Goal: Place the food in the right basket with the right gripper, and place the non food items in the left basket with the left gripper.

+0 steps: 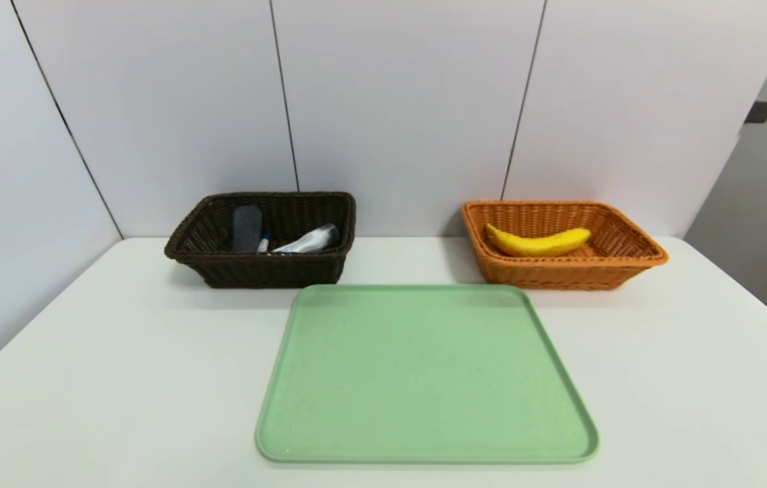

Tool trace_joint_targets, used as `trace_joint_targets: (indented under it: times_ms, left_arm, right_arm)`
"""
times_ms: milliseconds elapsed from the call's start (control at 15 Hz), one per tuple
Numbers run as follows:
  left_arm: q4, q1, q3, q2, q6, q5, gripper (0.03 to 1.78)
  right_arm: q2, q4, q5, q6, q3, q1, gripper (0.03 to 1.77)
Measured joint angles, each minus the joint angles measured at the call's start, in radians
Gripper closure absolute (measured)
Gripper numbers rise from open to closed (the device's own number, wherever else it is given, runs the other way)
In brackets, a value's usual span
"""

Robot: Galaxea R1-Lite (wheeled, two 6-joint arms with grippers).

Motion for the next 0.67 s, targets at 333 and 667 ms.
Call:
trace_joint_targets:
  times_ms: [333, 667]
  left_arm:
    - [0.008, 0.000, 0.002, 0.000, -0.124, 0.028, 0.12]
    - [0.008, 0.000, 0.002, 0.000, -0.131, 0.037, 0.12]
  right_arm:
    - [0.000, 0.007, -0.023, 0.051, 0.001, 0.000, 0.09]
    - [0.000, 0.004, -0.035, 0.087, 0.001, 0.000, 0.09]
